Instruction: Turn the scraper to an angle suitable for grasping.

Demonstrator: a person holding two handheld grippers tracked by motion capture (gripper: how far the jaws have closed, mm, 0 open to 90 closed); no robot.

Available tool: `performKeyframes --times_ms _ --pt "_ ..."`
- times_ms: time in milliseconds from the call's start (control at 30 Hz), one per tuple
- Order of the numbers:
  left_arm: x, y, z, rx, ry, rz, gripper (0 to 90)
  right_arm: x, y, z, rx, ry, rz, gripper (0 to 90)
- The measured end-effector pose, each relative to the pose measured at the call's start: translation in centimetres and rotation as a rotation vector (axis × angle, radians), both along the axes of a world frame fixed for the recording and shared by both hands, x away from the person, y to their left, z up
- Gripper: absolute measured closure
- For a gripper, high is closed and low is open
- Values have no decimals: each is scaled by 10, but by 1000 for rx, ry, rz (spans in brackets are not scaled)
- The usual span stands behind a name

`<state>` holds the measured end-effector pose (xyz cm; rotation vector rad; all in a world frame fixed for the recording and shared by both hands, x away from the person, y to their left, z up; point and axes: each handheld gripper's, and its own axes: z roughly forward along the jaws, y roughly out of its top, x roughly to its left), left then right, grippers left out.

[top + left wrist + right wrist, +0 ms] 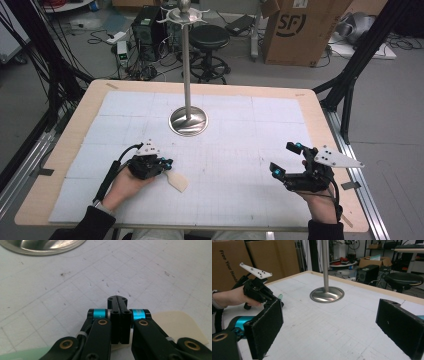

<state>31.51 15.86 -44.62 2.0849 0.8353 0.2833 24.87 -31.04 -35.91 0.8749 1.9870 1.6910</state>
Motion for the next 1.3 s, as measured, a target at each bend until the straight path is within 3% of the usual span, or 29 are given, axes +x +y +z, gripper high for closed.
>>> performKeyframes --times_ms 167,667,1300 --pt "-2 -3 -1 25 -4 -19 898 0 -1 0 3 2 -1 65" --pt "-15 4 0 21 26 -58 900 2 1 0 1 1 7 65" --pt "-43 28 1 23 44 -110 900 7 1 1 9 -4 18 65"
